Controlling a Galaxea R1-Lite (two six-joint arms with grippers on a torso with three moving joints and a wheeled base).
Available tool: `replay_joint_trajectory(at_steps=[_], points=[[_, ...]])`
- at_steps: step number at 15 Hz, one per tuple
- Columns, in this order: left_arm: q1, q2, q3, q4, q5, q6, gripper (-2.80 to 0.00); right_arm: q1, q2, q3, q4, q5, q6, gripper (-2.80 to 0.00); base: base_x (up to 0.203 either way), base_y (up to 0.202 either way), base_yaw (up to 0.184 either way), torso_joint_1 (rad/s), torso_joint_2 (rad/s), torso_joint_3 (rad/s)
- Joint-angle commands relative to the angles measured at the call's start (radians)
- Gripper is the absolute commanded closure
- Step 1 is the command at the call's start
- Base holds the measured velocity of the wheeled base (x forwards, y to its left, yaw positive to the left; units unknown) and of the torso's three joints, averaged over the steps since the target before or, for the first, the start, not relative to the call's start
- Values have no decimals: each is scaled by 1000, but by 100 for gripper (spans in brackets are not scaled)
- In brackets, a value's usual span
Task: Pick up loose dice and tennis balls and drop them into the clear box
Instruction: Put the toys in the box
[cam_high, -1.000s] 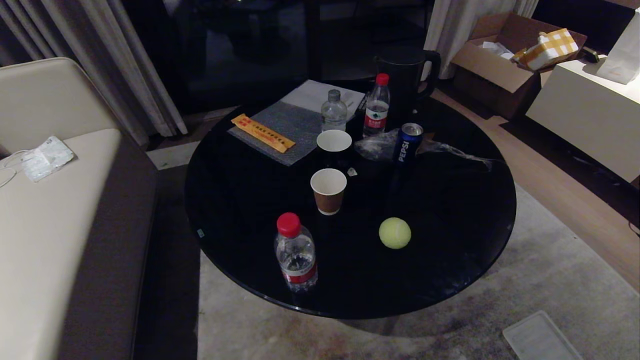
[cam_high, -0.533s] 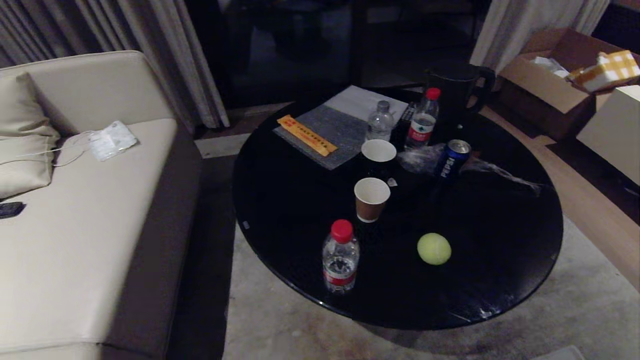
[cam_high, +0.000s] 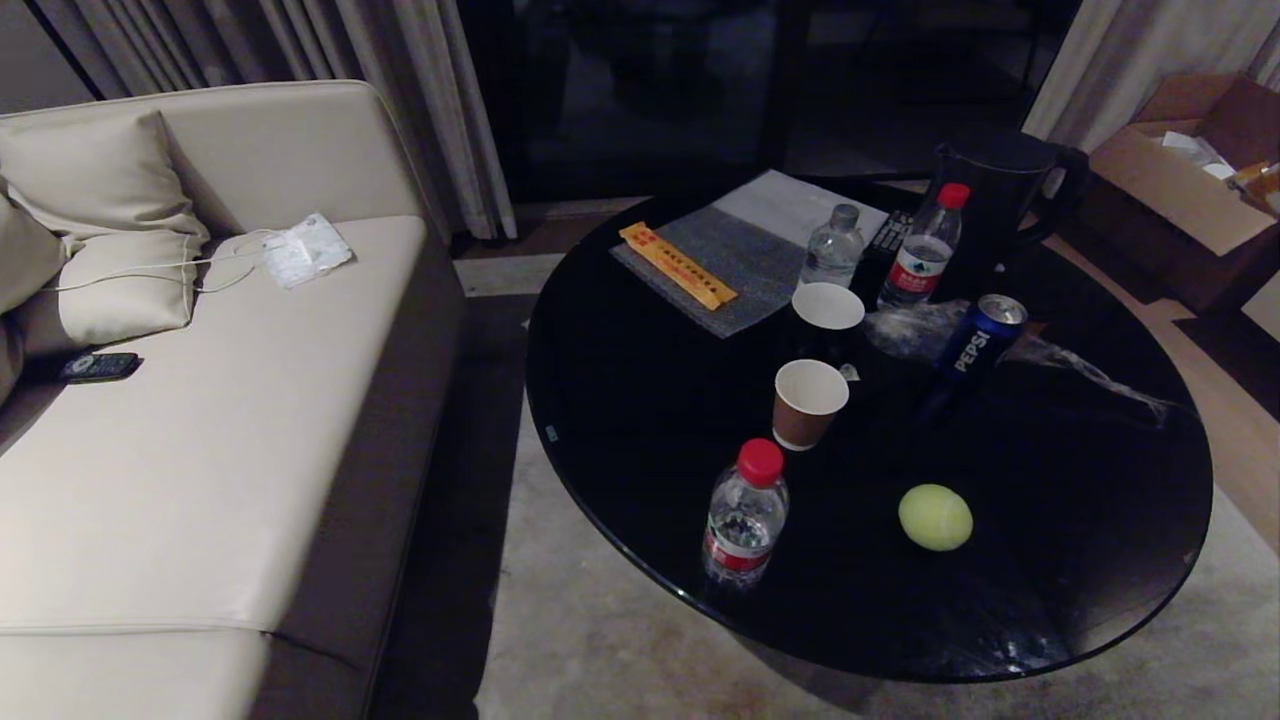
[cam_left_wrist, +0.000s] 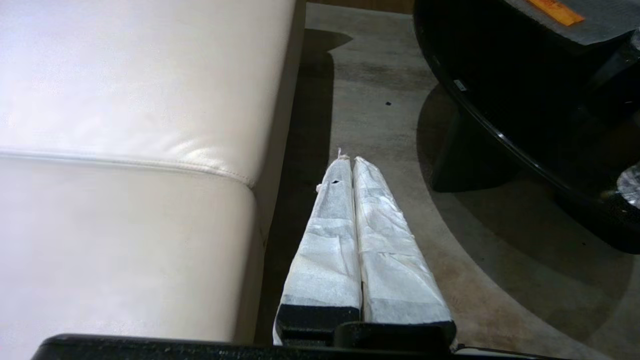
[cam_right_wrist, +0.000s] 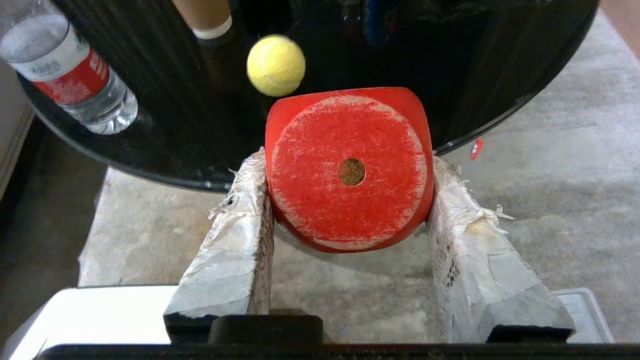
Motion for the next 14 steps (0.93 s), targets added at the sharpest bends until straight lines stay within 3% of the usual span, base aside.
replay_joint_trajectory(at_steps=[1,14], points=[[1,2,2,-1,1,-1,0,0,2,1,1,0,1,0,-122,-3,-1,13,6,-2],[0,2,2,-1,2,-1,0,0,2,1,1,0,2,0,-182,0,-1,2,1,2]])
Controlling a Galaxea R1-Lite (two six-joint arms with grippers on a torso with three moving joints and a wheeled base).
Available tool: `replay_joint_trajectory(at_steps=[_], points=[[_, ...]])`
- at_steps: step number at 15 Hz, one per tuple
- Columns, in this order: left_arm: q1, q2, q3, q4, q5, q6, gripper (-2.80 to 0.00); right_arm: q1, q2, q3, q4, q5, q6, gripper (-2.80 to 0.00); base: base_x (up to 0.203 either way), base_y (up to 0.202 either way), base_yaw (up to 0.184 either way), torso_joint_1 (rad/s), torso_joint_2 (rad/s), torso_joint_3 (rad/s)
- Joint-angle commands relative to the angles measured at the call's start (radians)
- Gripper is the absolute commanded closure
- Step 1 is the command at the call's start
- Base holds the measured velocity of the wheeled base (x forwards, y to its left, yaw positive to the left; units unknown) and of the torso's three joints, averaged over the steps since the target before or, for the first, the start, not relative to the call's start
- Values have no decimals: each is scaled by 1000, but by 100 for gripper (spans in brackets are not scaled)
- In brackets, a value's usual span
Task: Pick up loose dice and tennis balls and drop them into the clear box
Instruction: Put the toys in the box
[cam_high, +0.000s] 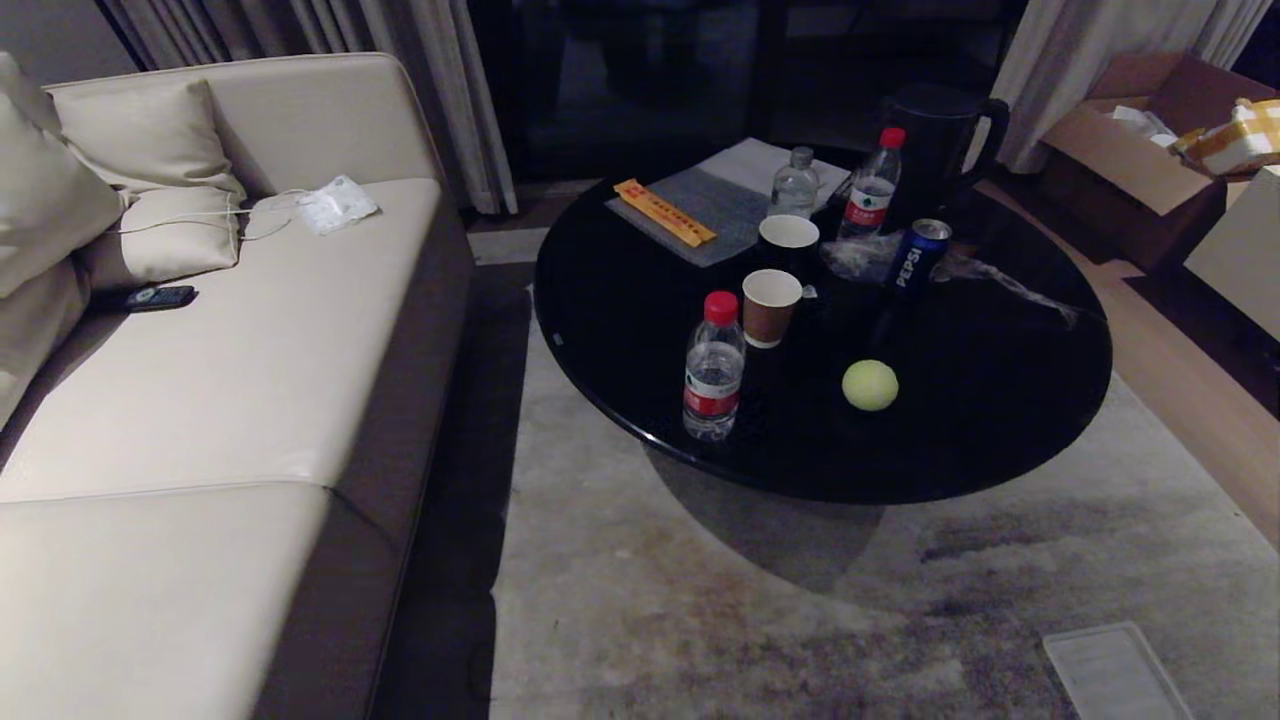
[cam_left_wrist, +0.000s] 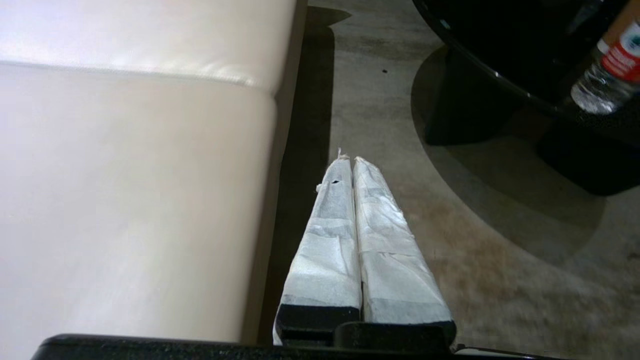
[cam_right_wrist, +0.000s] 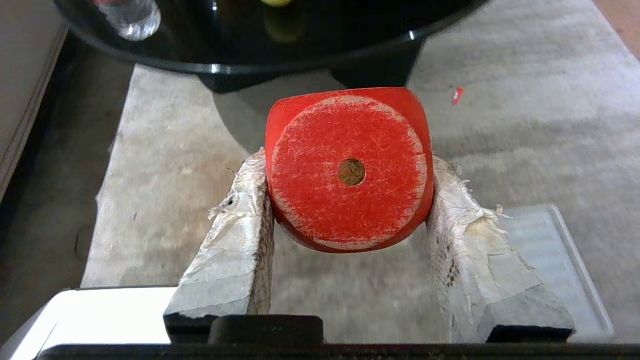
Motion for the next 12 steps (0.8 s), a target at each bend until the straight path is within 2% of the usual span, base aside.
replay_joint_trajectory(at_steps=[1,12], points=[[-1,2,2,0,2,-1,0,0,2,0,1,-1,0,0,-186,0,2,-1,4,-1],[0,2,2,0,2,-3,0,0,2,1,1,-1,2,0,-184,0,-1,2,2,2]])
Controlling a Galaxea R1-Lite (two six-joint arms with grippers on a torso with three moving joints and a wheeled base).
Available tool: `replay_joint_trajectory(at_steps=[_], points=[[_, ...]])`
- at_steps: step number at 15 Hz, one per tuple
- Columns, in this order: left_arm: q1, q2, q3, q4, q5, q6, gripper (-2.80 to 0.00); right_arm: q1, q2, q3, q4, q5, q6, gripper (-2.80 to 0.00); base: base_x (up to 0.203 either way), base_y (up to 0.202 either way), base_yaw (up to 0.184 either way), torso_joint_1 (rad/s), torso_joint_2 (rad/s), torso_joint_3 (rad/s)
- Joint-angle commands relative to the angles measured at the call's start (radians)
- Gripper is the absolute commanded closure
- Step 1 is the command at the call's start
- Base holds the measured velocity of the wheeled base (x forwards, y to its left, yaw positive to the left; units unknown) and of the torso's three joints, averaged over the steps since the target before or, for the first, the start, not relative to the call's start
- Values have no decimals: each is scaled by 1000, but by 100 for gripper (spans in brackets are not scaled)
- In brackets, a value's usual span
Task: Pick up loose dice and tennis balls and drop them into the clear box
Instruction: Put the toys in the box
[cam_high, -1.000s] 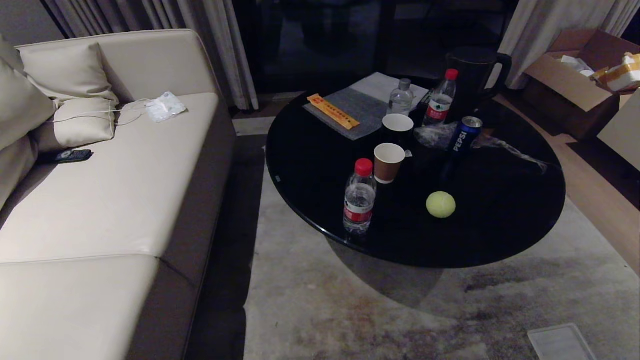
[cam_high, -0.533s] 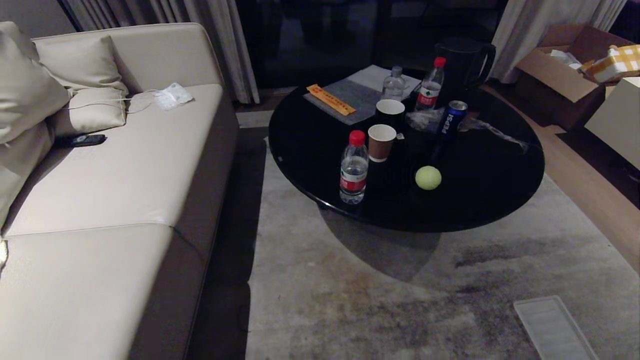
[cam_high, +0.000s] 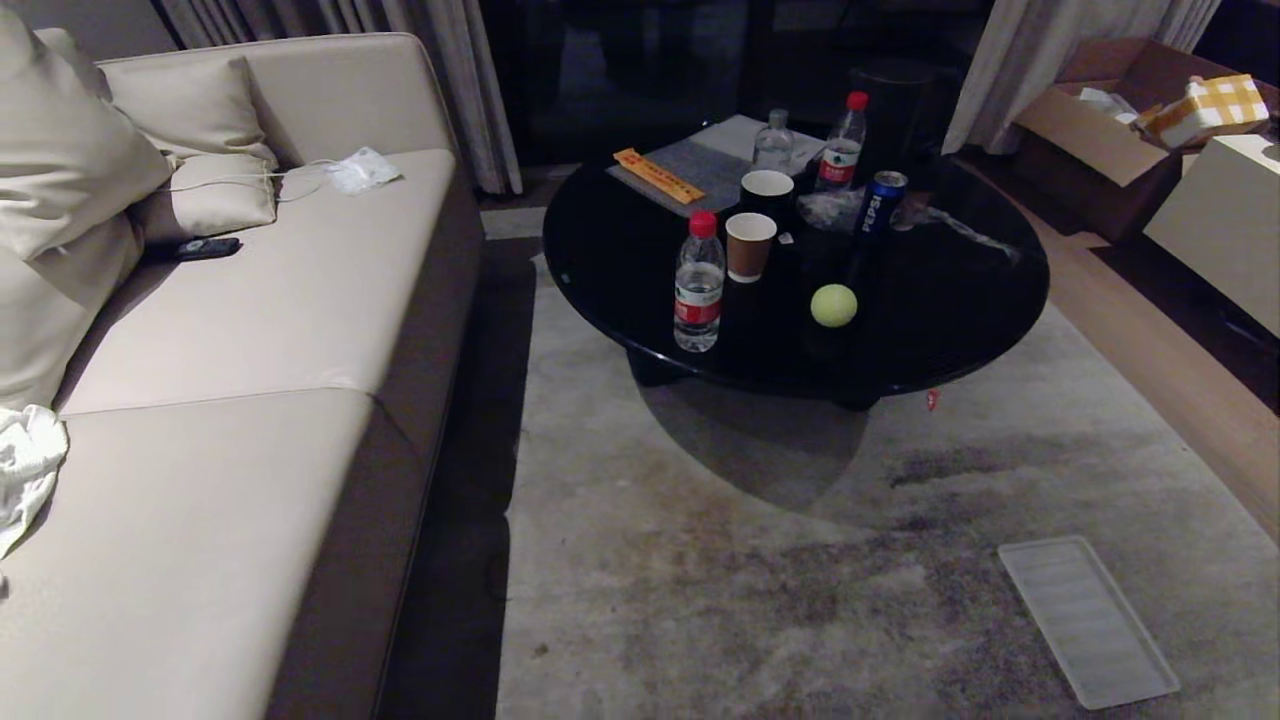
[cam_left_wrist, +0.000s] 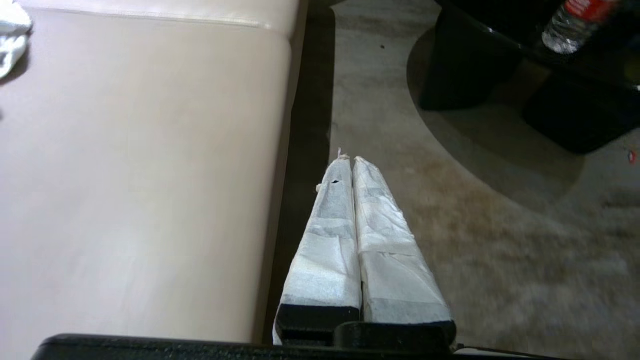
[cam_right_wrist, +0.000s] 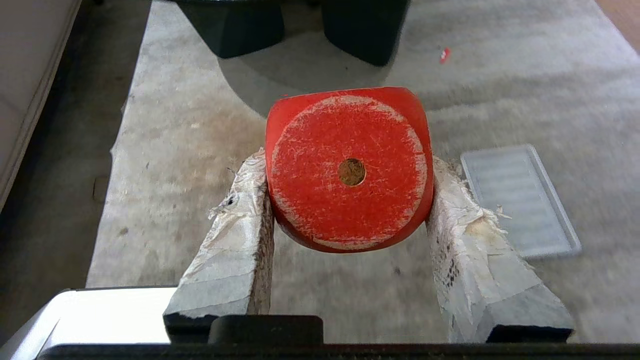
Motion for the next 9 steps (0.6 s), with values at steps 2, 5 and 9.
replay_joint_trajectory(at_steps=[2,5,9], points=[[0,2,2,0,1,-2,0,0,2,-2,1,0,0,0,-185,0,2,4,2,2],[-1,2,2,0,1,-2,0,0,2,-1,1,0,0,0,-181,0,-1,3,2,4],[-1,2,2,0,1,0,0,0,2,-2,1,0,0,0,-80,0,1,-1,29,31]])
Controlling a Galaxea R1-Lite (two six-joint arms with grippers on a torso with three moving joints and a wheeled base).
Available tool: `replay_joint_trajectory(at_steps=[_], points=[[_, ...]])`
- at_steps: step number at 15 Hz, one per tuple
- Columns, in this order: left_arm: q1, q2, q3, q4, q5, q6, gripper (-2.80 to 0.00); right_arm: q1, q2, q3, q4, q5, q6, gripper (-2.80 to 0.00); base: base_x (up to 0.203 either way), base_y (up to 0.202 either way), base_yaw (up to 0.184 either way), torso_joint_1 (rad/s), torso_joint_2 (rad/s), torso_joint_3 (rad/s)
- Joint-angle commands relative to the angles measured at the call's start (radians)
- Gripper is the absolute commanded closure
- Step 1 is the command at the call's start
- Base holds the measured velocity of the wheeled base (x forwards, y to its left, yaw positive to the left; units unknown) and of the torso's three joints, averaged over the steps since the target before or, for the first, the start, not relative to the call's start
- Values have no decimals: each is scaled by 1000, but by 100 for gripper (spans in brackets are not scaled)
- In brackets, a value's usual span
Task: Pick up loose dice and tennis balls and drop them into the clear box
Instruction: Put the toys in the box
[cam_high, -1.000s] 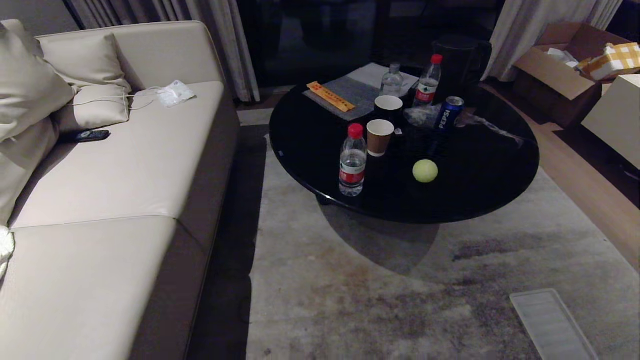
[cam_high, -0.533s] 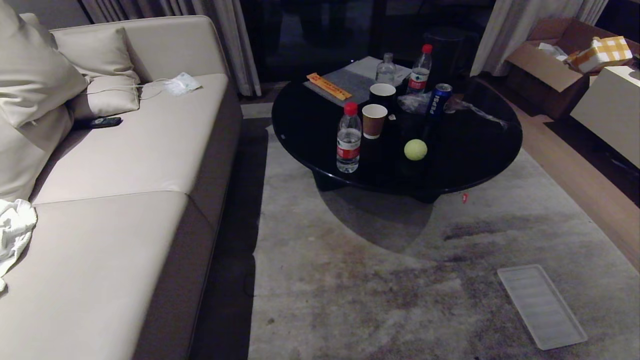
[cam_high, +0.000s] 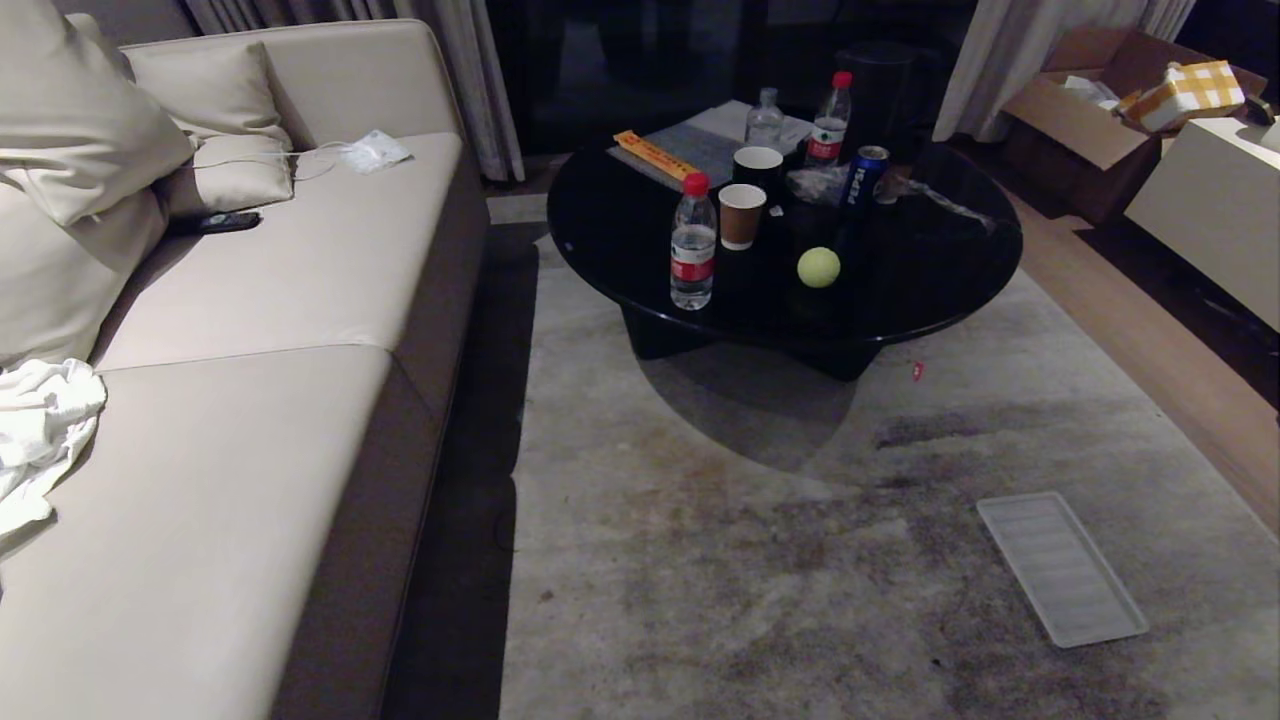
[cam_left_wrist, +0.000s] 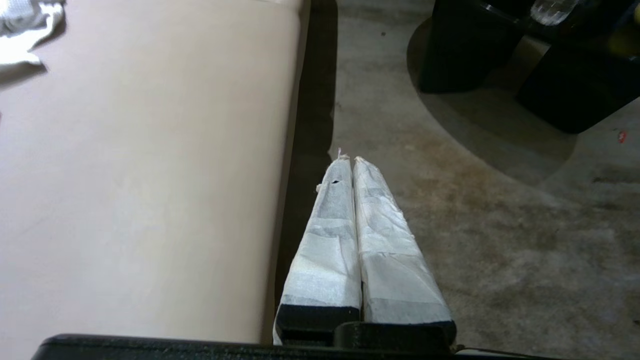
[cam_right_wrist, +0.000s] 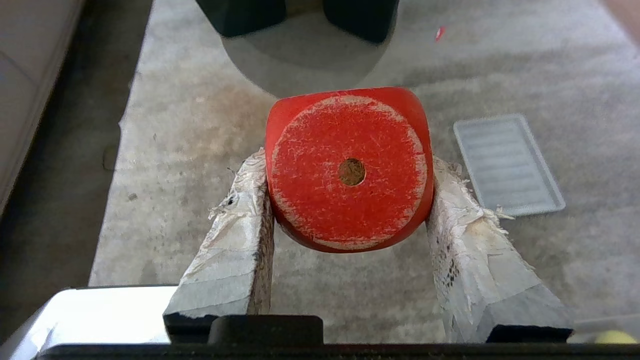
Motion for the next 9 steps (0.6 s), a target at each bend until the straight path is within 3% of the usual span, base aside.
replay_joint_trajectory(at_steps=[1,3,9], points=[[-1,2,2,0,1,0,0,0,2,-1,1,0,-1,0,0,0,0,-41,266,198],[-1,2,2,0,1,-1,0,0,2,0,1,0,-1,0,3,-1,-37,-61,281,210],[0,2,2,0,2,-1,0,0,2,1,1,0,0,0,1,10,-157,-22,57,43]])
